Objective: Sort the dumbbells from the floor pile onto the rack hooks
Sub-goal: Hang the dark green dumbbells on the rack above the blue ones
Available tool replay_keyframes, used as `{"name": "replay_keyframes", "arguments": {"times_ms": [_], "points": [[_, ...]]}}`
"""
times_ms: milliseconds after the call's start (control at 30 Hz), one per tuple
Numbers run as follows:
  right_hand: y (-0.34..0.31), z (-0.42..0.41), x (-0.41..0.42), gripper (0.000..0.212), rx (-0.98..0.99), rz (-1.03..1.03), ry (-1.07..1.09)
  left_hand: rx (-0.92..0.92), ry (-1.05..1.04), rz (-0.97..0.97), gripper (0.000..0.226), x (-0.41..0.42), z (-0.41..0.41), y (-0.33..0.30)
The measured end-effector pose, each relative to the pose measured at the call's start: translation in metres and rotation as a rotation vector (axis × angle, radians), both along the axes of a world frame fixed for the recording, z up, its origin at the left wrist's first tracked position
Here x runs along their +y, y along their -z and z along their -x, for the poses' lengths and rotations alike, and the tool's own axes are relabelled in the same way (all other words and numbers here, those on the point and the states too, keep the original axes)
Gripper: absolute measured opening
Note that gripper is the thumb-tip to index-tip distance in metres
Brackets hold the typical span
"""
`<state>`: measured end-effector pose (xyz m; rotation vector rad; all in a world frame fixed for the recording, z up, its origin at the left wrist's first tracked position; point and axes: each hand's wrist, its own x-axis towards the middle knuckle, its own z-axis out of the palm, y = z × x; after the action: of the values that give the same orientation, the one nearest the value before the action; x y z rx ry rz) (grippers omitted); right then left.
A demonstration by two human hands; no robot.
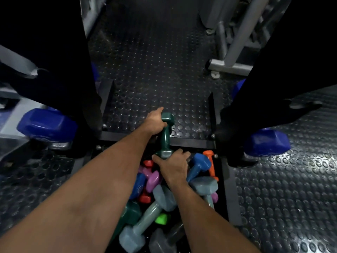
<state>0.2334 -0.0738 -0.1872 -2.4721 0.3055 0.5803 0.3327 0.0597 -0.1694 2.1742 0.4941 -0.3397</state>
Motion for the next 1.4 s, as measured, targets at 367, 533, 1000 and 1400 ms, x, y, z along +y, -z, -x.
{"name": "replay_keyframes", "arguments": {"times_ms": [367,533,1000,1400], "points": [[-0.008,-0.001,-0.012,0.089,0.031,-0.032,-0.019,-0.093,-0.021,-0.086,0.039,0.012,0.010,0.010],[-0.041,-0.001,-0.024,0.074,0.053,-0.058,-0.116,-0.133,-0.072,0.070,0.031,0.029,0.030,-0.018],[-0.154,0.038,-0.065,0.076,-0.207,-0.241,-0.193,-0.141,-0.321,0.295,0.031,0.038,0.101,-0.119],[-0.231,0.046,-0.146,0.053,-0.388,-0.354,0.005,0.144,-0.414,0.774,0.071,-0.044,0.152,-0.139]]}}
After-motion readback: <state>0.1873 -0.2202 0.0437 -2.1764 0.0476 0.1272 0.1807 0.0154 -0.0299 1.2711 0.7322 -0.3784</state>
